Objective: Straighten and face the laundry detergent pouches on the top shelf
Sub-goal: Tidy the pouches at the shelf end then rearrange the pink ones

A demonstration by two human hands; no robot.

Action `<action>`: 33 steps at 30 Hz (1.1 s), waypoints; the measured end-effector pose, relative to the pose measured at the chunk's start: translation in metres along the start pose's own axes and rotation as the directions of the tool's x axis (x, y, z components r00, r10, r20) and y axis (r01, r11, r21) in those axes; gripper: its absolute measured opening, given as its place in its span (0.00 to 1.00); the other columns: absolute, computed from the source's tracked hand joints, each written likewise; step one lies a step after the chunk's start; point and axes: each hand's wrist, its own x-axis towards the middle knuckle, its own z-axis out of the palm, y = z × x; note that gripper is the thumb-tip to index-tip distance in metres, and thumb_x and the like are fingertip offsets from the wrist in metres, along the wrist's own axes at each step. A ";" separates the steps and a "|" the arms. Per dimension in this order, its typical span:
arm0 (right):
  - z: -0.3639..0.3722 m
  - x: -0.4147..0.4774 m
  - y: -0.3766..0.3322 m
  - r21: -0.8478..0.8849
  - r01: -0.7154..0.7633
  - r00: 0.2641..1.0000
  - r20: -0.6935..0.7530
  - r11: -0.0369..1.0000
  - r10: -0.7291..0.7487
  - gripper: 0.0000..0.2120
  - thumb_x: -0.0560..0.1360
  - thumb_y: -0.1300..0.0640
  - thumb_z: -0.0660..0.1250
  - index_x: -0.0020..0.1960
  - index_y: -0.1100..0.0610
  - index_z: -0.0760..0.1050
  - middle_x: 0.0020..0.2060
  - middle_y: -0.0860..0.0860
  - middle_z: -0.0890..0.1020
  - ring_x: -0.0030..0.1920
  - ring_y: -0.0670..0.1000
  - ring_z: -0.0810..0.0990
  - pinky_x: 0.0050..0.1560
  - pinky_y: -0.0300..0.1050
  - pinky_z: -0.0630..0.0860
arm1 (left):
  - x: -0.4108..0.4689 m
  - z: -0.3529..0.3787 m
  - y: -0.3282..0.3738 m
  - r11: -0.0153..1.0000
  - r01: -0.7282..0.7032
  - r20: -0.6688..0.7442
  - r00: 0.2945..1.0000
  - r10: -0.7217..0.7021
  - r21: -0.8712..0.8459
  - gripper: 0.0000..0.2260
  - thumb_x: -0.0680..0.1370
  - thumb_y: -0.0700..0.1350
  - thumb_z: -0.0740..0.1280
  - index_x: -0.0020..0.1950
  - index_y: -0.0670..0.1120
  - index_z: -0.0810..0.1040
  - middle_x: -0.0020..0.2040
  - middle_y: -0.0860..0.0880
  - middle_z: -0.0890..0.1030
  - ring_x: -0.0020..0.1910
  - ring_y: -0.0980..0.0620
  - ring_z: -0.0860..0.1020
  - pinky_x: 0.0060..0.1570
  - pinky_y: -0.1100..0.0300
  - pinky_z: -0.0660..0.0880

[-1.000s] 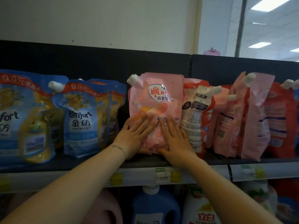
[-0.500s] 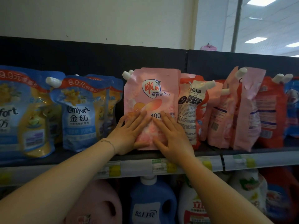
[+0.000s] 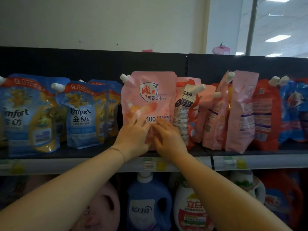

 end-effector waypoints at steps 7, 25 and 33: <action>-0.067 -0.027 0.063 -0.161 0.050 0.980 -0.181 0.986 -0.079 0.10 0.73 0.53 0.57 0.43 0.58 0.74 0.39 0.53 0.77 0.39 0.55 0.74 0.37 0.47 0.70 | 0.033 -0.011 0.094 0.987 -0.014 -0.096 0.995 -0.002 -0.163 0.09 0.78 0.52 0.61 0.51 0.47 0.73 0.51 0.47 0.77 0.49 0.45 0.78 0.39 0.58 0.67; -0.137 -0.059 0.157 0.150 -0.241 0.968 0.108 0.959 0.226 0.11 0.76 0.60 0.59 0.37 0.51 0.62 0.40 0.50 0.71 0.40 0.51 0.69 0.41 0.44 0.64 | 0.090 0.048 0.213 0.556 0.307 0.050 0.902 -0.428 -0.772 0.09 0.81 0.44 0.59 0.47 0.42 0.75 0.43 0.47 0.78 0.42 0.52 0.77 0.43 0.65 0.74; -0.131 -0.064 0.163 0.100 -0.236 0.967 0.127 0.967 0.223 0.12 0.78 0.45 0.59 0.48 0.54 0.67 0.48 0.50 0.74 0.47 0.51 0.73 0.46 0.46 0.70 | 0.075 0.014 0.201 0.505 0.214 -0.225 0.706 -0.672 -0.836 0.13 0.83 0.43 0.55 0.38 0.45 0.64 0.30 0.51 0.67 0.28 0.58 0.64 0.28 0.66 0.63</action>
